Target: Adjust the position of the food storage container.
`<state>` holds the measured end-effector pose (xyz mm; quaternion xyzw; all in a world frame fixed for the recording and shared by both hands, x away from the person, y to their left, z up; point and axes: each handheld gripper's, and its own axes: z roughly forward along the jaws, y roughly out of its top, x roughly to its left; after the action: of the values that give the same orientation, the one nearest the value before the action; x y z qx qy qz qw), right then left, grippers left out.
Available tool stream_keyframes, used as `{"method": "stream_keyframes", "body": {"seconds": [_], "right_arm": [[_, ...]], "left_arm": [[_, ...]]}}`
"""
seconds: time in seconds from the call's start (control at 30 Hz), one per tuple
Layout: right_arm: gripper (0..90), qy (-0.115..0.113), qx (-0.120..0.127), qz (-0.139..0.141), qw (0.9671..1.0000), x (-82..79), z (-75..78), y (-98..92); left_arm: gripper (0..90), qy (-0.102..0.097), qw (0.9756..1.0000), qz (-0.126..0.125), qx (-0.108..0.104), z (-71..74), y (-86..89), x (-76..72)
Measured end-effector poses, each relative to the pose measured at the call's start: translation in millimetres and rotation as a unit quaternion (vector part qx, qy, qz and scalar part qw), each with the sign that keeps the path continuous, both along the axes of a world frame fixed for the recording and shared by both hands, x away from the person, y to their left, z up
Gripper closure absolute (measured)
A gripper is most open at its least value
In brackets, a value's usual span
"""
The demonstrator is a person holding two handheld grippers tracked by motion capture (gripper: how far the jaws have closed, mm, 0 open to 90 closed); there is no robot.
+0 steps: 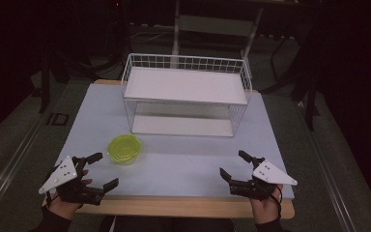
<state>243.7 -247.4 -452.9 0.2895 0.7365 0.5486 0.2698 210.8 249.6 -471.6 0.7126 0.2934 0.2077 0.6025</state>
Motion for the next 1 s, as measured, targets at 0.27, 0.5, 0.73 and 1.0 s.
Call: {"method": "stream_keyframes", "body": {"seconds": [0.27,0.5,0.73,1.0], "right_arm": [[13.8,-0.019,-0.011,-0.003,0.9998,-8.1,5.0,3.3],[13.9,-0.012,-0.015,0.003,0.9998,-8.8,5.7,6.1],[14.0,-0.014,-0.018,0.008,0.9997,-9.7,5.5,9.2],[14.2,-0.021,-0.021,0.019,0.9994,-12.4,6.4,12.0]], "left_arm": [[1.4,0.017,0.9996,-0.005,-0.021,7.7,-4.2,-4.8],[1.4,0.04,0.9987,-0.01,-0.029,21.2,-0.8,-5.3],[35.3,0.032,0.9965,0.078,-0.006,31.3,13.2,11.4],[88.1,0.142,0.978,0.153,0.008,9.2,30.4,41.7]]}}
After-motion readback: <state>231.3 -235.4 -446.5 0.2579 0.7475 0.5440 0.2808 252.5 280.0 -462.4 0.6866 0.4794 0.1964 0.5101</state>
